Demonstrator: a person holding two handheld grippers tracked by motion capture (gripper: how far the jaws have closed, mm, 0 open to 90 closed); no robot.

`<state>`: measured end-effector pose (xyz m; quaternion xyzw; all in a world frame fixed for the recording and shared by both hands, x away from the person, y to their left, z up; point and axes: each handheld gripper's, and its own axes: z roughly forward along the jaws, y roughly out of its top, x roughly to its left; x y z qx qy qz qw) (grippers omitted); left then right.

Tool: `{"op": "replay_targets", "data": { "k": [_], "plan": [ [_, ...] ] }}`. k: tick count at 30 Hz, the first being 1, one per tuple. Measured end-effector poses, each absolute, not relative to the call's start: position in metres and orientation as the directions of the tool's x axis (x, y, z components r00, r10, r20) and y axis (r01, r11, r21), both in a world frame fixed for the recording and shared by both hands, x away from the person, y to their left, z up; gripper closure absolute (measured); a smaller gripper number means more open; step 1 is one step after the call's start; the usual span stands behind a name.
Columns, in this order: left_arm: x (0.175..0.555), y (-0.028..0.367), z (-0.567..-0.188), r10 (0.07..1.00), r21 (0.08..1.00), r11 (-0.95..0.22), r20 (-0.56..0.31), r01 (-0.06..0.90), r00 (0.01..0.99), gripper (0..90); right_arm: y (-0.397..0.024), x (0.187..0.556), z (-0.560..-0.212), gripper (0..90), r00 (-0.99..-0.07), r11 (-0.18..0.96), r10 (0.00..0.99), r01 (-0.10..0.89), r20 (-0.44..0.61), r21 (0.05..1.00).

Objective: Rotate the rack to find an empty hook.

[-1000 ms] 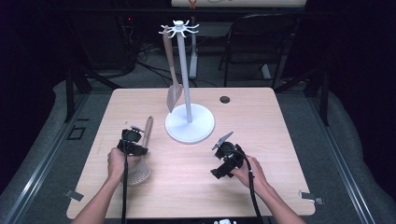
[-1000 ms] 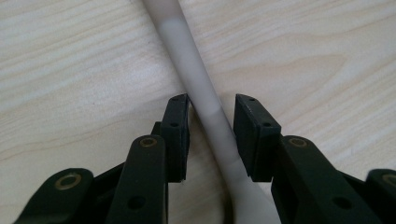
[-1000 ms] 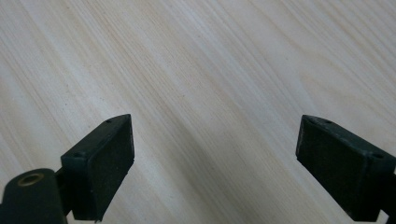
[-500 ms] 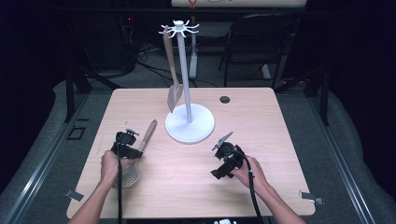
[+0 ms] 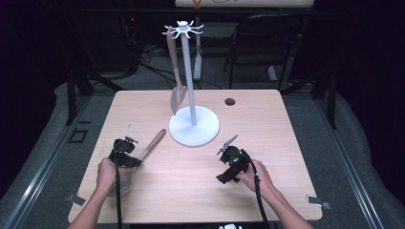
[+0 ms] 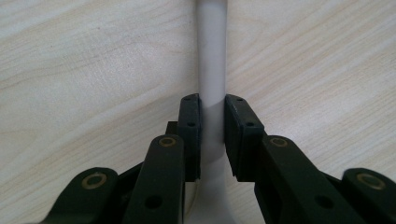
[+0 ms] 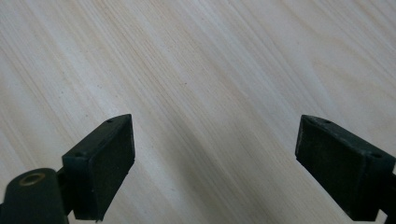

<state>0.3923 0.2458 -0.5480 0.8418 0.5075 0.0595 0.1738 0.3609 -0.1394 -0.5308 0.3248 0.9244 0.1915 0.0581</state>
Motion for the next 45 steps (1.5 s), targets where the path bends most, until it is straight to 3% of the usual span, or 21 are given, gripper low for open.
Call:
{"op": "replay_targets", "data": {
  "k": [2,4,7,10,24,45],
  "plan": [
    [0.393,0.244,-0.547,0.879,0.352,-0.422,-0.067,0.835,0.473,74.9,-0.140,0.362,-0.531,11.6,-0.782,0.721,0.623,0.580,0.012,0.380],
    [0.395,0.244,-0.545,0.882,0.349,-0.416,-0.069,0.840,0.466,63.7,-0.141,0.362,-0.531,11.6,-0.781,0.720,0.625,0.581,0.009,0.379],
    [0.396,0.242,-0.540,0.887,0.362,-0.411,-0.056,0.837,0.459,54.5,-0.141,0.361,-0.530,11.6,-0.781,0.719,0.624,0.580,0.011,0.383],
    [0.398,0.239,-0.534,0.884,0.381,-0.415,-0.047,0.826,0.466,52.6,-0.140,0.362,-0.530,11.6,-0.782,0.721,0.623,0.579,0.009,0.381],
    [0.419,0.213,-0.536,0.870,0.347,-0.463,0.003,0.816,0.492,61.0,-0.141,0.364,-0.535,11.6,-0.780,0.720,0.626,0.589,0.025,0.366],
    [0.429,0.207,-0.549,0.875,0.311,-0.473,0.050,0.825,0.482,74.1,-0.142,0.364,-0.535,11.6,-0.780,0.720,0.625,0.590,0.027,0.367]
  ]
}}
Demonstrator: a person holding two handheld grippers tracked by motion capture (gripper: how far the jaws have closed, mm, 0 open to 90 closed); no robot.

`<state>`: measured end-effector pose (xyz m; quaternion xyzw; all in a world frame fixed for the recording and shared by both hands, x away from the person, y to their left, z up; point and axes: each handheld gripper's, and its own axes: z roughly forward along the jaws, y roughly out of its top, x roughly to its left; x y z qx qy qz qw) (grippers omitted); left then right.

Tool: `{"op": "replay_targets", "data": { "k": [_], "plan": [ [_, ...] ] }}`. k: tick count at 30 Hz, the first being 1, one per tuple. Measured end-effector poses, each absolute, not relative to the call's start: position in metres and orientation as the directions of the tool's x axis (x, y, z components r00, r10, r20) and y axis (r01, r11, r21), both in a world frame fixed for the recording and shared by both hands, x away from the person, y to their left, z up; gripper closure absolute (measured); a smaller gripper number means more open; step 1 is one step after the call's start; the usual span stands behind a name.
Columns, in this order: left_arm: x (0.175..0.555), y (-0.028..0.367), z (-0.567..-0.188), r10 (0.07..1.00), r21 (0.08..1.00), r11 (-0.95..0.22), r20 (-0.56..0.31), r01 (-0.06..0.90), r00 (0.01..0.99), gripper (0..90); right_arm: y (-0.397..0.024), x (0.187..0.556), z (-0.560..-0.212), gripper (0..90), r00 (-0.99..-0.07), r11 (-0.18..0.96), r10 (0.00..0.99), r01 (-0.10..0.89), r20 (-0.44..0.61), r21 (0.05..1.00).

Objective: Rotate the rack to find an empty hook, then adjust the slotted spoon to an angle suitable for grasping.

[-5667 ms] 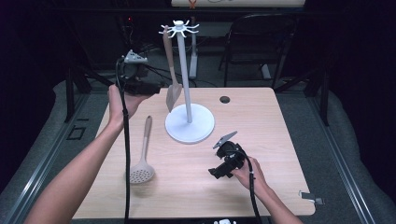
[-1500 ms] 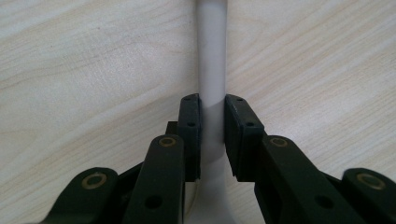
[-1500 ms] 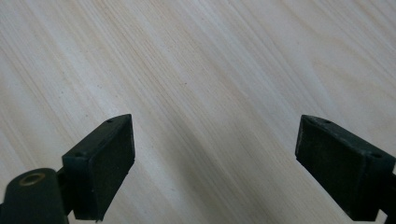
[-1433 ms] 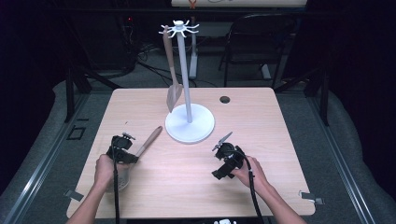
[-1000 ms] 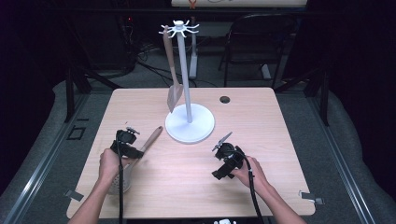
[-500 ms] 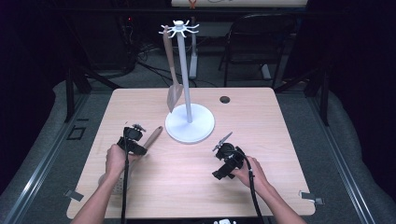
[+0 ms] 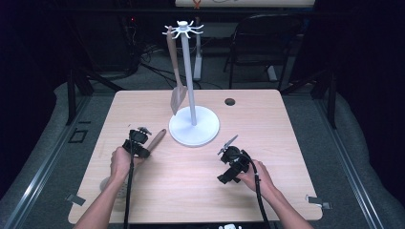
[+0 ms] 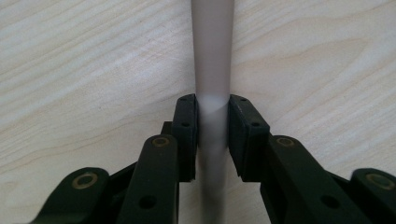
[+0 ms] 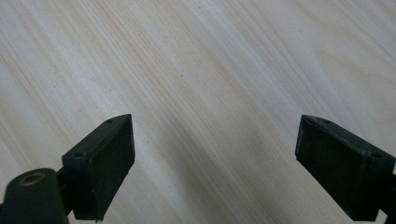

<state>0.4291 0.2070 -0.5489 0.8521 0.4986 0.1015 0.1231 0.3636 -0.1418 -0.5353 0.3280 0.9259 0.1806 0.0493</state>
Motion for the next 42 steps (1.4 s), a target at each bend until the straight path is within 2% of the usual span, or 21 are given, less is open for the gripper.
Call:
{"op": "replay_targets", "data": {
  "k": [11,27,42],
  "plan": [
    [0.426,0.213,-0.547,0.879,0.353,-0.453,0.024,0.819,0.476,75.5,-0.143,0.364,-0.535,11.6,-0.781,0.721,0.624,0.588,0.024,0.366],
    [0.406,0.231,-0.528,0.888,0.491,-0.388,-0.027,0.780,0.459,75.5,-0.145,0.365,-0.534,11.6,-0.782,0.723,0.623,0.582,0.012,0.373],
    [0.397,0.235,-0.520,0.879,0.541,-0.396,-0.010,0.742,0.477,75.5,-0.147,0.368,-0.534,11.5,-0.770,0.711,0.638,0.589,0.000,0.385]
  ]
}}
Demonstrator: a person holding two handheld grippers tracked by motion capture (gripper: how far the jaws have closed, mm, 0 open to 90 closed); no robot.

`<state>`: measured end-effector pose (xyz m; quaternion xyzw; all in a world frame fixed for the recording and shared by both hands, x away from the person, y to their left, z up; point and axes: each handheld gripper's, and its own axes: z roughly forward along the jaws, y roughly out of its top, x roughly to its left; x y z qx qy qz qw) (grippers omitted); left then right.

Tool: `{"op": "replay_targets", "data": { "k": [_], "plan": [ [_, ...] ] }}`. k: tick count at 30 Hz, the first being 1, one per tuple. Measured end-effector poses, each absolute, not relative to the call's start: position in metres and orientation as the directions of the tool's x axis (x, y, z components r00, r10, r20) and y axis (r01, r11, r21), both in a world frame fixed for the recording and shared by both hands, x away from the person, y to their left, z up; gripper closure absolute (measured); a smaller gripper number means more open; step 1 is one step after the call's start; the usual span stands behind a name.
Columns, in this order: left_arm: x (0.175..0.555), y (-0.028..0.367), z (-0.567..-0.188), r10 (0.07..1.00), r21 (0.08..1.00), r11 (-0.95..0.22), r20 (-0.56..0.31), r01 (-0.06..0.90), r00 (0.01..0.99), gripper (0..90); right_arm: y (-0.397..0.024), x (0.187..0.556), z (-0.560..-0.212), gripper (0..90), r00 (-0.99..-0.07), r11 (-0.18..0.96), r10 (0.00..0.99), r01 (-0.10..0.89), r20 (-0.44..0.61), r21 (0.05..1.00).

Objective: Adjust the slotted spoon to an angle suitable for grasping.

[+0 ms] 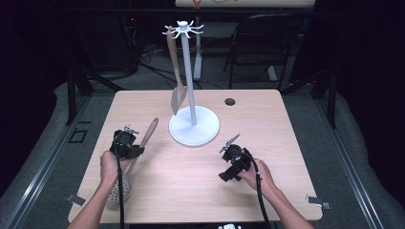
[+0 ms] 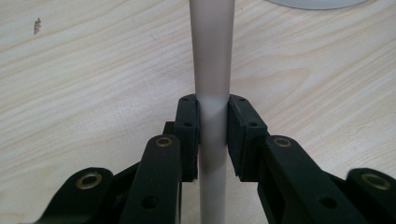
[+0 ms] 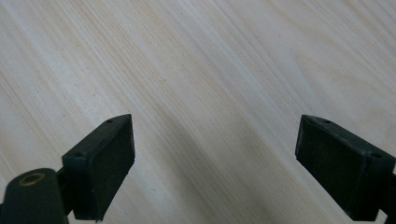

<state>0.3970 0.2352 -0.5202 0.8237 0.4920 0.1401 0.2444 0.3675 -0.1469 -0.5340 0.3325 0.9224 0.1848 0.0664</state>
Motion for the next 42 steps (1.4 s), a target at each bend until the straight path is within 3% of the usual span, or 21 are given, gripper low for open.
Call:
{"op": "replay_targets", "data": {
  "k": [15,42],
  "plan": [
    [0.391,0.233,-0.506,0.877,0.653,-0.362,-0.002,0.665,0.480,75.6,-0.150,0.367,-0.533,11.6,-0.769,0.709,0.639,0.590,0.002,0.385],
    [0.374,0.230,-0.481,0.857,0.768,-0.324,-0.009,0.552,0.515,75.6,-0.150,0.368,-0.533,11.8,-0.763,0.703,0.646,0.596,0.002,0.387]
  ]
}}
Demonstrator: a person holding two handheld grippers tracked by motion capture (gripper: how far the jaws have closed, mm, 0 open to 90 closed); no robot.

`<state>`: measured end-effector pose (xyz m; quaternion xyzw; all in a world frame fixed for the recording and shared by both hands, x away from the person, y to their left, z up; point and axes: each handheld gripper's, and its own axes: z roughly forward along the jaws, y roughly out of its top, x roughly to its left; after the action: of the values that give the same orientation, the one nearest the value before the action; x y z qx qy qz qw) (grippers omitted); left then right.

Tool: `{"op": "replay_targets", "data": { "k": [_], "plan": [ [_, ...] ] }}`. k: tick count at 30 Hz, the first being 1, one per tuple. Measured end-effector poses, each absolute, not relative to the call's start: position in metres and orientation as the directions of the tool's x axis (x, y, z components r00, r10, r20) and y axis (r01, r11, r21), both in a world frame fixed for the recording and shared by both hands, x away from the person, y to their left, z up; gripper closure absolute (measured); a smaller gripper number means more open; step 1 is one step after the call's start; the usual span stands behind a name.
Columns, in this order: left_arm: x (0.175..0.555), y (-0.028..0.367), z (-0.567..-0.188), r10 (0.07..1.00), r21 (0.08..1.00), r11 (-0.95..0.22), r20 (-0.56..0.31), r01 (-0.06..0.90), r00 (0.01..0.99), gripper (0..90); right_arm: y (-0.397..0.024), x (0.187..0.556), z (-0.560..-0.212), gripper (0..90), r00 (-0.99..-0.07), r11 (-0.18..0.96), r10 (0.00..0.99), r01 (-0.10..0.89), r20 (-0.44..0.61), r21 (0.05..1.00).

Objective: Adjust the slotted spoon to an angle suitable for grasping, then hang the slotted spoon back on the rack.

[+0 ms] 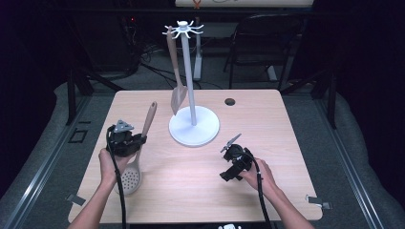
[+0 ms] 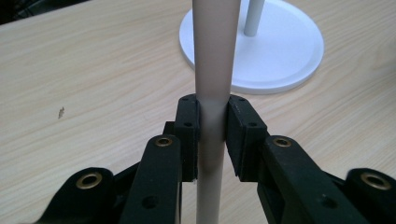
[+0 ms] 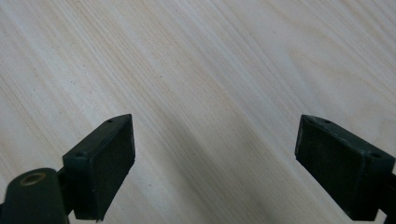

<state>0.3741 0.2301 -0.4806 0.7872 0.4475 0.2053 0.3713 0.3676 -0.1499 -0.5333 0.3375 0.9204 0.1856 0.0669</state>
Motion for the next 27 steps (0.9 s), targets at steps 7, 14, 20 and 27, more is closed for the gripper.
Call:
{"op": "replay_targets", "data": {
  "k": [7,14,20,27],
  "plan": [
    [0.366,0.227,-0.468,0.851,0.816,-0.307,0.005,0.489,0.525,75.6,-0.150,0.368,-0.533,11.8,-0.763,0.703,0.646,0.596,0.001,0.387],
    [0.361,0.223,-0.459,0.843,0.858,-0.285,0.012,0.427,0.538,75.6,-0.149,0.367,-0.533,11.8,-0.766,0.706,0.643,0.592,-0.001,0.387],
    [0.360,0.220,-0.449,0.832,0.871,-0.281,0.011,0.404,0.555,75.6,-0.151,0.367,-0.532,11.9,-0.762,0.701,0.647,0.594,-0.004,0.395],
    [0.361,0.215,-0.442,0.824,0.879,-0.268,-0.003,0.395,0.566,75.6,-0.151,0.368,-0.532,11.9,-0.765,0.708,0.644,0.592,-0.007,0.386]
  ]
}}
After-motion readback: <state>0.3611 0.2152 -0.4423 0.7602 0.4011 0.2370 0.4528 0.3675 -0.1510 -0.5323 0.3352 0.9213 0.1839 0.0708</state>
